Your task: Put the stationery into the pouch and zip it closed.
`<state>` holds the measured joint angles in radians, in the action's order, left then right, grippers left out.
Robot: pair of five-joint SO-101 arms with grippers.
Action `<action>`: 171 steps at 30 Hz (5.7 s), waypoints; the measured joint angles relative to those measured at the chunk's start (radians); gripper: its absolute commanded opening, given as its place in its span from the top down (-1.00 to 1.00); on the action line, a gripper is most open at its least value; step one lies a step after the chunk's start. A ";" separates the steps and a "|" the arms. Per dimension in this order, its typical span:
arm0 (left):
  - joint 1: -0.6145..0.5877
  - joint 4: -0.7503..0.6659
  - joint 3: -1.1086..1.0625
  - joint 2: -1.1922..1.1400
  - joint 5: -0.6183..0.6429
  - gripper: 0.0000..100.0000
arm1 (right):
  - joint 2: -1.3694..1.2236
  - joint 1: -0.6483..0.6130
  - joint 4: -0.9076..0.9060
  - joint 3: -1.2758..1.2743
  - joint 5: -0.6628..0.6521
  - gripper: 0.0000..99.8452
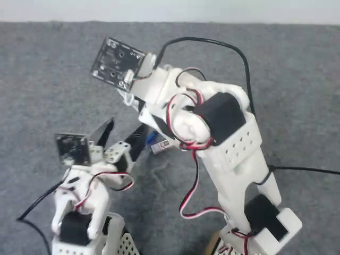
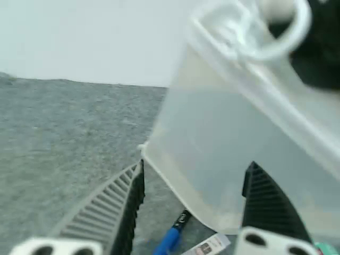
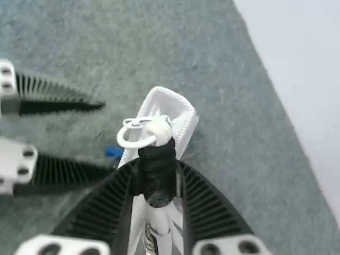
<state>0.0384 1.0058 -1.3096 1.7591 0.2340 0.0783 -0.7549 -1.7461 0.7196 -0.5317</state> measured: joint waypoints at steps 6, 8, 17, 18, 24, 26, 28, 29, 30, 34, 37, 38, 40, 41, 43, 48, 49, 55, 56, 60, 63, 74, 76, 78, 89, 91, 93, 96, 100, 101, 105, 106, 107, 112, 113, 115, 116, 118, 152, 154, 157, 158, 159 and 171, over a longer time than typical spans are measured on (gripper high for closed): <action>-0.061 0.166 0.127 0.006 0.000 0.27 | 0.064 0.000 -0.009 -0.075 0.000 0.99; -0.083 0.206 0.166 0.006 0.000 0.27 | 0.098 -0.003 -0.009 -0.124 0.000 0.99; -0.195 0.270 0.368 0.008 0.000 0.27 | 0.245 -0.008 -0.009 -0.334 0.000 0.99; -0.206 0.270 0.377 0.008 0.000 0.27 | 0.259 -0.008 -0.009 -0.353 0.000 0.99; -0.209 0.270 0.410 0.008 0.000 0.27 | 0.310 -0.011 -0.009 -0.431 0.000 0.98; -0.206 0.270 0.410 0.008 0.000 0.27 | 0.315 -0.032 -0.009 -0.446 0.002 0.98; -0.167 0.270 0.408 0.008 0.000 0.27 | 0.315 -0.058 -0.009 -0.446 0.000 0.99; -0.152 0.270 0.399 0.008 0.000 0.27 | 0.315 -0.072 -0.009 -0.446 0.000 0.99; -0.137 0.270 0.387 0.008 0.000 0.27 | 0.313 -0.086 -0.009 -0.448 0.000 0.99; -0.115 0.270 0.310 0.008 -0.021 0.27 | 0.313 -0.114 -0.009 -0.453 0.000 0.99; -0.110 0.264 0.285 0.009 -0.052 0.27 | 0.313 -0.114 -0.009 -0.453 0.000 0.99; -0.110 0.262 0.284 0.009 -0.060 0.28 | 0.313 -0.114 -0.009 -0.453 0.000 0.99; -0.112 0.261 0.279 0.009 -0.069 0.33 | 0.313 -0.114 -0.009 -0.453 0.000 0.99; -0.123 0.259 0.275 0.009 -0.071 0.36 | 0.313 -0.114 -0.009 -0.453 0.000 0.99; -0.166 0.259 0.250 0.009 -0.071 0.41 | 0.315 -0.114 -0.009 -0.453 0.002 0.99; -0.209 0.259 0.233 0.009 -0.100 0.58 | 0.359 -0.115 -0.009 -0.465 0.000 0.99; -0.209 0.259 0.233 0.009 -0.110 0.61 | 0.367 -0.117 -0.009 -0.476 0.000 0.99; -0.207 0.267 0.226 0.011 -0.160 0.74 | 0.417 -0.121 -0.009 -0.597 0.000 0.99; -0.207 0.267 0.219 0.011 -0.170 0.76 | 0.434 -0.121 -0.009 -0.618 0.000 0.99; -0.206 0.269 0.213 0.009 -0.218 0.83 | 0.528 -0.121 -0.009 -0.694 0.002 0.99; -0.206 0.269 0.209 0.009 -0.258 0.85 | 0.608 -0.121 -0.009 -0.756 0.002 0.99; -0.206 0.270 0.207 0.009 -0.276 0.87 | 0.872 -0.121 -0.009 -0.937 0.002 0.99; -0.206 0.270 0.207 0.009 -0.299 0.86 | 0.910 -0.121 -0.009 -0.965 0.002 0.99; -0.206 0.270 0.207 0.009 -0.321 0.84 | 0.942 -0.121 -0.009 -0.993 0.002 0.99; -0.216 0.342 0.207 0.009 -0.356 0.39 | 1.119 -0.120 -0.011 -1.046 -0.002 0.99; -0.216 0.344 0.203 0.009 -0.354 0.39 | 1.146 -0.118 -0.011 -1.046 -0.002 0.99; -0.216 0.344 0.199 0.009 -0.359 0.40 | 1.157 -0.117 -0.011 -1.059 -0.002 0.99; -0.216 0.345 0.199 0.009 -0.384 0.40 | 1.203 -0.117 -0.011 -1.115 -0.028 0.99; -0.203 0.345 0.180 0.009 -0.414 0.40 | 1.252 -0.118 -0.011 -1.174 -0.060 0.99; -0.183 0.345 0.160 0.008 -0.417 0.40 | 1.269 -0.118 -0.011 -1.175 -0.061 0.99; -0.115 0.345 0.095 0.008 -0.416 0.54 | 1.327 -0.118 -0.011 -1.178 -0.063 0.99; -0.101 0.345 0.091 0.008 -0.420 0.60 | 1.339 -0.118 -0.011 -1.181 -0.063 0.99; -0.083 0.345 0.091 0.008 -0.422 0.67 | 1.349 -0.118 -0.011 -1.181 -0.063 0.99; 0.008 0.345 0.089 0.008 -0.423 0.99 | 1.378 -0.120 -0.011 -1.181 -0.063 0.98; 0.018 0.345 0.089 0.008 -0.433 0.98 | 1.378 -0.120 -0.011 -1.181 -0.063 0.97; 0.029 0.345 0.094 0.008 -0.456 0.98 | 1.370 -0.120 -0.011 -1.181 -0.063 0.90; 0.031 0.345 0.103 0.008 -0.460 0.98 | 1.370 -0.120 -0.011 -1.181 -0.061 0.82; 0.032 0.345 0.112 0.008 -0.465 0.98 | 1.376 -0.100 -0.011 -1.181 -0.049 0.65; -0.048 0.448 0.934 -0.855 -0.272 0.98 | 0.842 0.597 0.281 -1.180 0.396 0.49; -0.097 0.448 0.957 -0.890 -0.238 0.98 | 0.775 0.615 0.313 -1.181 0.399 0.49; -0.135 0.448 0.997 -0.934 -0.204 0.98 | 0.663 0.635 0.367 -1.181 0.400 0.49; -0.140 0.448 1.002 -0.947 -0.199 0.98 | 0.623 0.643 0.385 -1.181 0.402 0.49; -0.140 0.448 1.005 -0.961 -0.193 0.98 | 0.583 0.652 0.400 -1.181 0.402 0.49; -0.150 0.448 1.002 -1.076 -0.094 0.98 | 0.193 0.723 0.614 -1.181 0.470 0.49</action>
<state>-0.1120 1.4538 -0.3076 0.6836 0.1404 0.2716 -0.0322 -1.1324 -0.4618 -0.0621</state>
